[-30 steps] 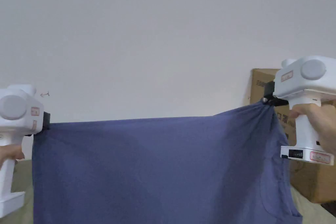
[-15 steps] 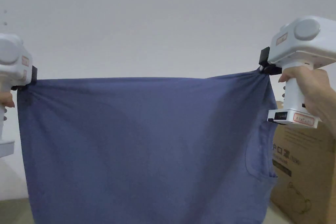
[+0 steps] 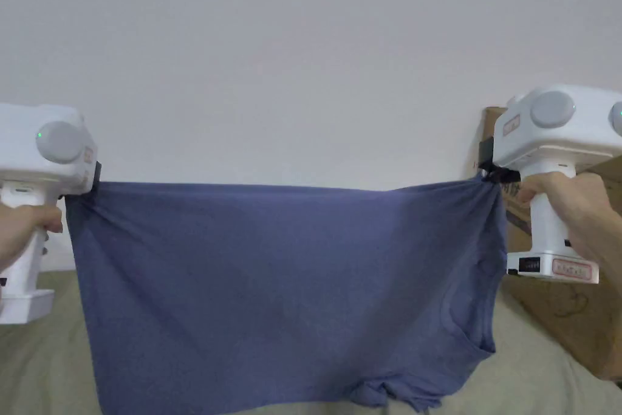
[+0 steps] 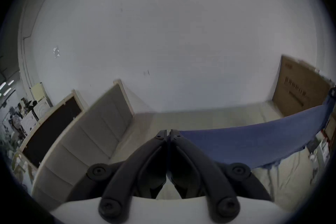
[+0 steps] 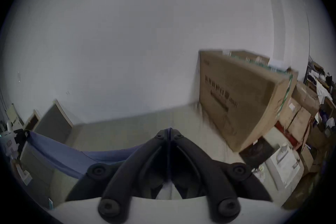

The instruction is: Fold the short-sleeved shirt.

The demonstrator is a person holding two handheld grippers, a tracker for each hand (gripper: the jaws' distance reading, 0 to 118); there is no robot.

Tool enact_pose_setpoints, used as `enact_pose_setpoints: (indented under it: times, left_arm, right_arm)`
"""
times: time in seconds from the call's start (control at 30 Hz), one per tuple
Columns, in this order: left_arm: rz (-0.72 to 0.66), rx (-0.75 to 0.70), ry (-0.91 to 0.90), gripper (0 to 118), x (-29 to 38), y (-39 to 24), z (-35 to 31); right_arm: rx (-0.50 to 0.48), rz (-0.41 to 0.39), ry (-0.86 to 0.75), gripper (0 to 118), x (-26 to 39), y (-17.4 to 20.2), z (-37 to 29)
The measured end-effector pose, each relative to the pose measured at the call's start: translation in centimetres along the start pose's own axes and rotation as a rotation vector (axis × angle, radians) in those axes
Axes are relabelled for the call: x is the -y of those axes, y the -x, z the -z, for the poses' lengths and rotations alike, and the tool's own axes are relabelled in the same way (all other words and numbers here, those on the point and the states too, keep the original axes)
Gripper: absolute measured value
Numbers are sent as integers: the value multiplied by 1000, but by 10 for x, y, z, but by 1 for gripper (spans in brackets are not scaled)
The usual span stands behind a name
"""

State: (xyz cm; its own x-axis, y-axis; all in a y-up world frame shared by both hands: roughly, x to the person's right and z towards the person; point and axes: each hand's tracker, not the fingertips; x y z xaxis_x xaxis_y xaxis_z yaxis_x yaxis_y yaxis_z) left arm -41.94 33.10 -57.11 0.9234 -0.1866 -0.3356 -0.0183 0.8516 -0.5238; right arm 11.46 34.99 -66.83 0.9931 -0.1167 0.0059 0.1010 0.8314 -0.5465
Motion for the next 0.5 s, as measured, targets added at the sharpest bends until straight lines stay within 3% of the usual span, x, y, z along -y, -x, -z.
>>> enact_pose_setpoints:
  times: [0.27, 0.5]
  left_arm:
    - [29, 36, 360, 2, 172, -52, 139]
    - [-1, 56, 514, 2, 266, -48, 164]
  right_arm:
    - [62, -23, 374, 2, 168, -6, 156]
    - [83, -68, 529, 2, 261, -21, 184]
